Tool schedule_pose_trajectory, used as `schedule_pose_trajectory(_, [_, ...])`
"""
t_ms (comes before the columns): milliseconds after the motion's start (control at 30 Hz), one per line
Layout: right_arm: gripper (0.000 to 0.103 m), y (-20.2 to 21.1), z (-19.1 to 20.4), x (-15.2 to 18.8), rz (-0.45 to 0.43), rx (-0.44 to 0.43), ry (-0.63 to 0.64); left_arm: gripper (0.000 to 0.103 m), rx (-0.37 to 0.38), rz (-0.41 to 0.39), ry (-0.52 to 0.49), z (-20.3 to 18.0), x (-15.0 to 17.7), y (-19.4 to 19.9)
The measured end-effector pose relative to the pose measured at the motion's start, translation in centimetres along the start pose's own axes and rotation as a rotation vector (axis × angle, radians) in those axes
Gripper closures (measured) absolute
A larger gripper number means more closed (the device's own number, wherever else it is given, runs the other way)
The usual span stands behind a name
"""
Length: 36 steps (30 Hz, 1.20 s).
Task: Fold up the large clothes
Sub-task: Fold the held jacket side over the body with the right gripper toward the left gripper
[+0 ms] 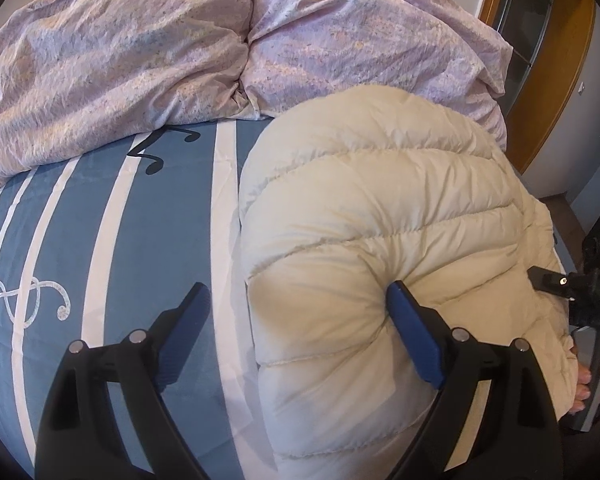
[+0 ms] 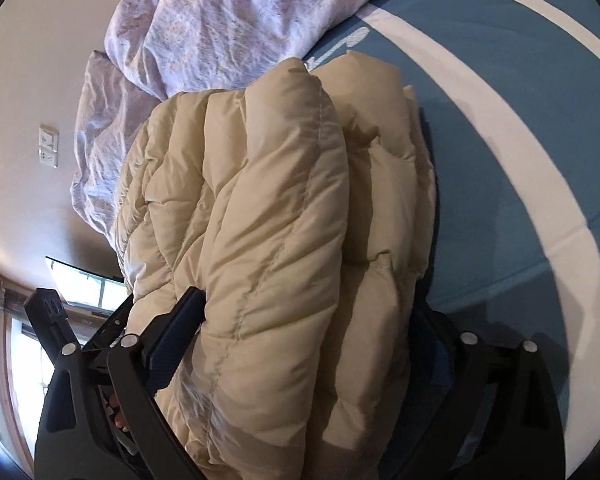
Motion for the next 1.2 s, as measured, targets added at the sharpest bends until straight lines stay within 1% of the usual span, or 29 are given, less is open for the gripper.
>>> schedule_pose_trajectory(33, [0.029,-0.2,0.0,0.0,0.004,-0.032,-0.008,0.013,0.004,-0.004,0.002,0.2,-0.1,0.2])
schedule_pose_trajectory(100, [0.047,-0.3,0.2,-0.1,-0.005,-0.066,-0.01,0.013,0.01,-0.011,0.006,0.4,-0.2,0.5])
schedule_pose_trajectory(133, [0.05,-0.2,0.3,-0.1,-0.012,-0.074,-0.006,0.013,0.015,-0.015,0.007,0.6,-0.2,0.6])
schedule_pose_trajectory(200, [0.06,-0.1,0.5,-0.2,-0.019,-0.084,-0.003,0.013,0.021,-0.019,0.006,0.7,-0.2,0.8])
schedule_pose_trajectory(300, [0.067,0.0,0.7,-0.5,-0.029,-0.086,-0.004,0.013,0.037,-0.018,0.003,1.0,-0.1,0.7])
schedule_pose_trajectory(400, [0.071,0.0,1.0,-0.8,-0.039,-0.08,-0.006,0.013,0.071,-0.012,0.009,1.3,-0.1,0.6])
schedule_pose_trajectory(667, [0.072,-0.7,1.3,-1.7,-0.044,-0.058,-0.012,0.012,0.134,0.006,0.008,1.7,-0.5,-0.5])
schedule_pose_trajectory(767, [0.072,-0.9,1.5,-1.9,-0.04,-0.047,-0.011,0.011,0.189,0.023,0.023,1.7,-0.7,-1.3])
schedule_pose_trajectory(900, [0.073,-1.2,1.7,-2.1,-0.033,-0.039,-0.009,0.011,0.288,0.056,0.049,1.3,-1.0,-2.5])
schedule_pose_trajectory(933, [0.073,-1.2,1.7,-2.1,-0.031,-0.039,-0.009,0.011,0.323,0.07,0.06,1.1,-1.1,-3.0])
schedule_pose_trajectory(1000, [0.072,-1.4,1.7,-2.2,-0.027,-0.042,-0.011,0.01,0.364,0.088,0.074,0.7,-1.3,-3.6])
schedule_pose_trajectory(1200, [0.072,-1.5,1.6,-2.4,-0.024,-0.049,-0.012,0.012,0.407,0.1,0.089,0.1,-1.8,-4.5])
Point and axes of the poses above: each gripper's, at about its wrist camera, not at the fingertips, and y roughly against the way its jaws point, z to its left, x to its underside, the point moved 8 cm from there along -y, roughly the way its jaws point, and after that the axes turned 15 degrees about z, right-handed, at the moved point
